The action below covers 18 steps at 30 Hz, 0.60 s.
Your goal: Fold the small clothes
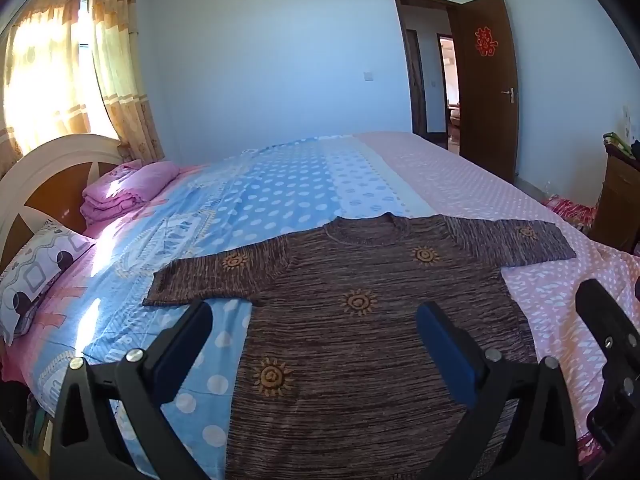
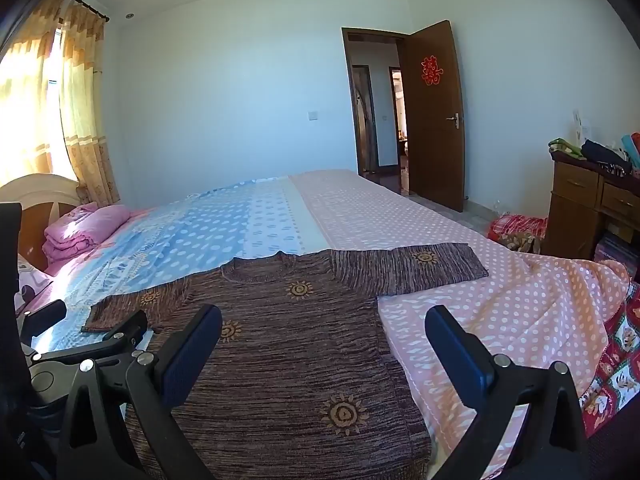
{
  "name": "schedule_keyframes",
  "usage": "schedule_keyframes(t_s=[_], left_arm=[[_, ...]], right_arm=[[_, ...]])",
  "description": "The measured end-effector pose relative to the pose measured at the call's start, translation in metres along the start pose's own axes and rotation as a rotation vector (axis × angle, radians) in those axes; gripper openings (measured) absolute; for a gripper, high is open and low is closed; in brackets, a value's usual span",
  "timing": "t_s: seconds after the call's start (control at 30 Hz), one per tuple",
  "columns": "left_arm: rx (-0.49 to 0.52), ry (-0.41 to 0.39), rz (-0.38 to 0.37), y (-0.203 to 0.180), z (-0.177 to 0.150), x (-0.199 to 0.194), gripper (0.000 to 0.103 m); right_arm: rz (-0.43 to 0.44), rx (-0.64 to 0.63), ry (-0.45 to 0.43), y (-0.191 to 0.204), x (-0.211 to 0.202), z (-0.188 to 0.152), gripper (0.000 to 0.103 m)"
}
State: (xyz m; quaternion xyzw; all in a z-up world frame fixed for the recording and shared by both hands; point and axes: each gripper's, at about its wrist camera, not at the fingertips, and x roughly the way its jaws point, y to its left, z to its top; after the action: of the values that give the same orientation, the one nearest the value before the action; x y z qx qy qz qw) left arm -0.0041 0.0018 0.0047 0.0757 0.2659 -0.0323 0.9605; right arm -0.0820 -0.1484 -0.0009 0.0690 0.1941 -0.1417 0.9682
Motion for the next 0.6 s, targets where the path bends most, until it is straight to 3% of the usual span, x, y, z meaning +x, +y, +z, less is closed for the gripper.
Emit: schedule_keyframes(t_s=[0.6], left_arm=[[-0.010,0.008,-0.011,-0.0012,-0.0017,-0.0003,0.103]], right_arm=[[-0.001,-0.006,0.006,0.0007,-0.0004,0.0001,0.102]])
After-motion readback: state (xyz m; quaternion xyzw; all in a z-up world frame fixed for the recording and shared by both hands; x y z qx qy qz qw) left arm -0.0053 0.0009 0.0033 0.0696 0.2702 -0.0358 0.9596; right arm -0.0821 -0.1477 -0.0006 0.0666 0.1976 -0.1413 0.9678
